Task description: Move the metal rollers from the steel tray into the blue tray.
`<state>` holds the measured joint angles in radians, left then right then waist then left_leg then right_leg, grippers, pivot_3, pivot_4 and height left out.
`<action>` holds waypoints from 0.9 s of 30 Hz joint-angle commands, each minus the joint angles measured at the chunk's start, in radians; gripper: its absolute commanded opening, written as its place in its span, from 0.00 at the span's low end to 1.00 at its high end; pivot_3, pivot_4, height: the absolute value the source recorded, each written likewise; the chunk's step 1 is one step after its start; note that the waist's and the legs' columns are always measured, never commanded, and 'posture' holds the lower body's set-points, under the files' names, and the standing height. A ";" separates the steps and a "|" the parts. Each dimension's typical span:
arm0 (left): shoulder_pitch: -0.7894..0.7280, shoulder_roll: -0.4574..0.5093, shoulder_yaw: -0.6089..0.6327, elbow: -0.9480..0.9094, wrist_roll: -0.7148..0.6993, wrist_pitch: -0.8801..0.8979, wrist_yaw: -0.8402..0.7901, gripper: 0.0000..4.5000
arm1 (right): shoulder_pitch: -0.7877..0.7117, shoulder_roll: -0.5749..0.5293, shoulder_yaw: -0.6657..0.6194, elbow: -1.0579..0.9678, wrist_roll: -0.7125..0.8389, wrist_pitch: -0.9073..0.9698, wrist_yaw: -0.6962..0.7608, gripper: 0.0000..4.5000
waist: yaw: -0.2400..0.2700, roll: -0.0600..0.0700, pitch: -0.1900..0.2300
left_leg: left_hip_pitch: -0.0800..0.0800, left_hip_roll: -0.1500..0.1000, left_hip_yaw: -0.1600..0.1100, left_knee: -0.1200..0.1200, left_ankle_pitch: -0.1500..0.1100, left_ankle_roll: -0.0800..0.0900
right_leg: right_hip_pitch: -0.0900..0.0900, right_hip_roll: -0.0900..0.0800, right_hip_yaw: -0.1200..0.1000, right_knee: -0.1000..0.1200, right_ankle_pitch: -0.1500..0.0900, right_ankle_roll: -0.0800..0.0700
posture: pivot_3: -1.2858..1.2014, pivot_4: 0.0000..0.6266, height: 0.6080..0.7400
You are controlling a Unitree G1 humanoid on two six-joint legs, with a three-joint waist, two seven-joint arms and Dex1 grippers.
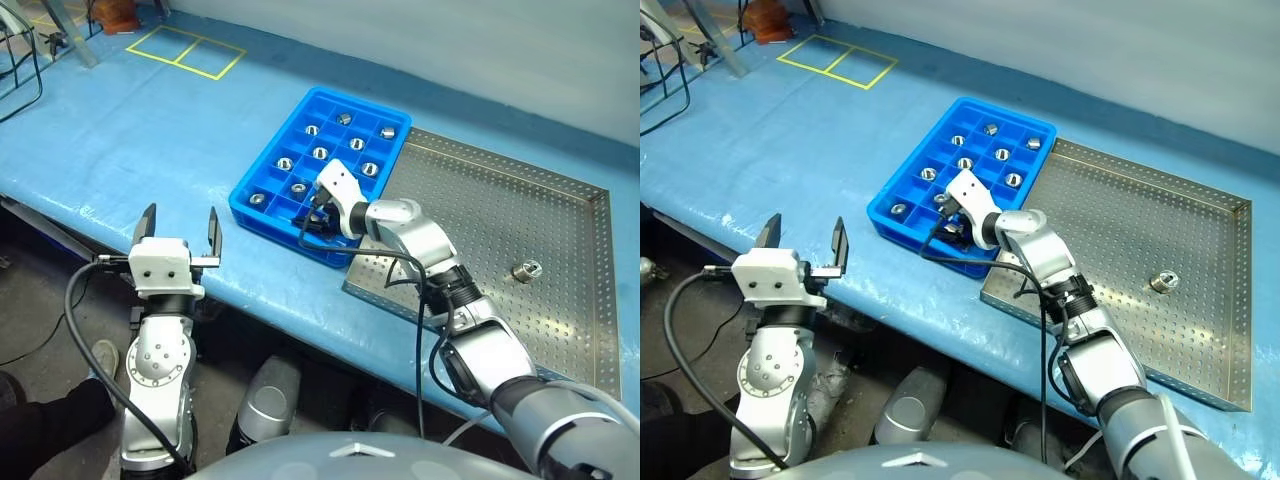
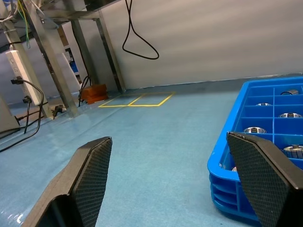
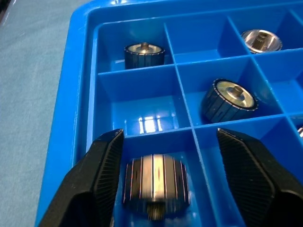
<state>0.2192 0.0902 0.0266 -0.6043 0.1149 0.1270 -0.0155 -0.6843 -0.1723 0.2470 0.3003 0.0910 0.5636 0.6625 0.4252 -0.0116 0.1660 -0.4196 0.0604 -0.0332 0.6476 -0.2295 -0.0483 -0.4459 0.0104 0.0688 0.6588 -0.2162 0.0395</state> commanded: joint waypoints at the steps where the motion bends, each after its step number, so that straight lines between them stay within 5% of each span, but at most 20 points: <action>1: -0.045 0.019 -0.022 0.021 -0.004 -0.007 -0.032 0.94 | 0.014 0.014 -0.126 -0.090 0.049 -0.041 -0.087 0.74 | -0.007 0.000 0.000 | 0.000 0.001 0.000 0.000 0.000 0.000 | -0.001 0.000 0.000 0.000 0.000 0.000 | 0.67 0.24 1.00; 10: -0.210 0.063 -0.108 0.165 -0.047 -0.022 -0.164 0.94 | 0.175 -0.096 -0.374 -0.346 0.060 0.022 -0.317 0.74 | -0.070 0.000 0.000 | -0.004 0.000 0.000 0.003 0.000 0.001 | 0.000 0.000 -0.001 -0.003 0.002 0.003 | 0.59 0.24 1.00; 19: -0.301 0.130 -0.160 0.301 -0.102 -0.034 -0.323 0.94 | 0.297 -0.236 -0.404 -0.383 -0.037 0.213 -0.447 0.74 | -0.299 0.002 -0.001 | -0.002 0.000 0.000 0.003 -0.001 0.003 | 0.002 0.000 0.002 -0.002 0.007 0.001 | 0.55 0.24 1.00; 27: -0.300 0.128 -0.167 0.320 -0.102 -0.041 -0.336 0.94 | 0.296 -0.189 -0.476 -0.344 0.034 0.281 -0.459 0.74 | -0.437 0.002 -0.001 | 0.010 0.000 0.000 0.002 0.000 0.007 | 0.013 0.001 0.005 0.001 0.004 0.006 | 0.54 0.24 1.00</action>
<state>-0.0854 0.2186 -0.1298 -0.2769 0.0194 0.1106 -0.3499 -0.3694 -0.3764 -0.1963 -0.0355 0.0903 0.8415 0.2026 -0.0121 -0.0094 0.1647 -0.4089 0.0603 -0.0333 0.6501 -0.2293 -0.0407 -0.4320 0.0111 0.0736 0.6595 -0.2120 0.0457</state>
